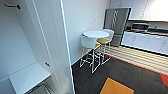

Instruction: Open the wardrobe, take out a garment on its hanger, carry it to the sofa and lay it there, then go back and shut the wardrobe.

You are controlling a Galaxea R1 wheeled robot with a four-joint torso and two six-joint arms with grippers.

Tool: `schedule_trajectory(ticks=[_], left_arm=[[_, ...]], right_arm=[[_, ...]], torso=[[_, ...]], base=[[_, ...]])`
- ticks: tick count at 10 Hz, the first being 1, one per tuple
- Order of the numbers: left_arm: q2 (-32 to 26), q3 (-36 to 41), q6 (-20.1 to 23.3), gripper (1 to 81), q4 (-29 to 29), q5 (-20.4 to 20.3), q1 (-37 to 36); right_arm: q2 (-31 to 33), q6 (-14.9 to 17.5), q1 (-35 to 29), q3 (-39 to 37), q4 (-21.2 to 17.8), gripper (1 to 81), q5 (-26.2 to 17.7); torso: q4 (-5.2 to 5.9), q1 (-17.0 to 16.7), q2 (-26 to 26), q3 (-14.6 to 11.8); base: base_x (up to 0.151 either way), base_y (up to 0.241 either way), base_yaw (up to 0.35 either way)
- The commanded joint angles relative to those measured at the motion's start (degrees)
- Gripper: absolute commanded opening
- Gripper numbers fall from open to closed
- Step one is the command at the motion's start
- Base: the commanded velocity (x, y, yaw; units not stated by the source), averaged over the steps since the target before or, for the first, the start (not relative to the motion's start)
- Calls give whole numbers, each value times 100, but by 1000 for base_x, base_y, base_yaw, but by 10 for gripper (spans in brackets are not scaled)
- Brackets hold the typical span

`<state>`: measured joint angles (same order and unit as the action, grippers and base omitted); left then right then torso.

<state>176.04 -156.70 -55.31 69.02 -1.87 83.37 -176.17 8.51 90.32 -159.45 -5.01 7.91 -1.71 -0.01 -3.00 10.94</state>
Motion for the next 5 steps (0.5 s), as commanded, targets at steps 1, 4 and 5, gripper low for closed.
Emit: schedule_trajectory(ticks=[1, 4, 5], left_arm=[[36, 25, 47, 811, 59, 204, -202], [45, 25, 46, 811, 59, 204, -202], [45, 25, 46, 811, 59, 204, -202]], right_arm=[[-9, 2, -132, -6, 0, 811, -334], [-9, -7, -123, -6, 0, 811, -334], [-9, 2, -123, -6, 0, 811, -334]], torso=[[0, 1, 0, 0], [0, 1, 0, 0], [0, 1, 0, 0]], base=[[0, 0, 355], [0, 0, 355], [0, 0, 355]])
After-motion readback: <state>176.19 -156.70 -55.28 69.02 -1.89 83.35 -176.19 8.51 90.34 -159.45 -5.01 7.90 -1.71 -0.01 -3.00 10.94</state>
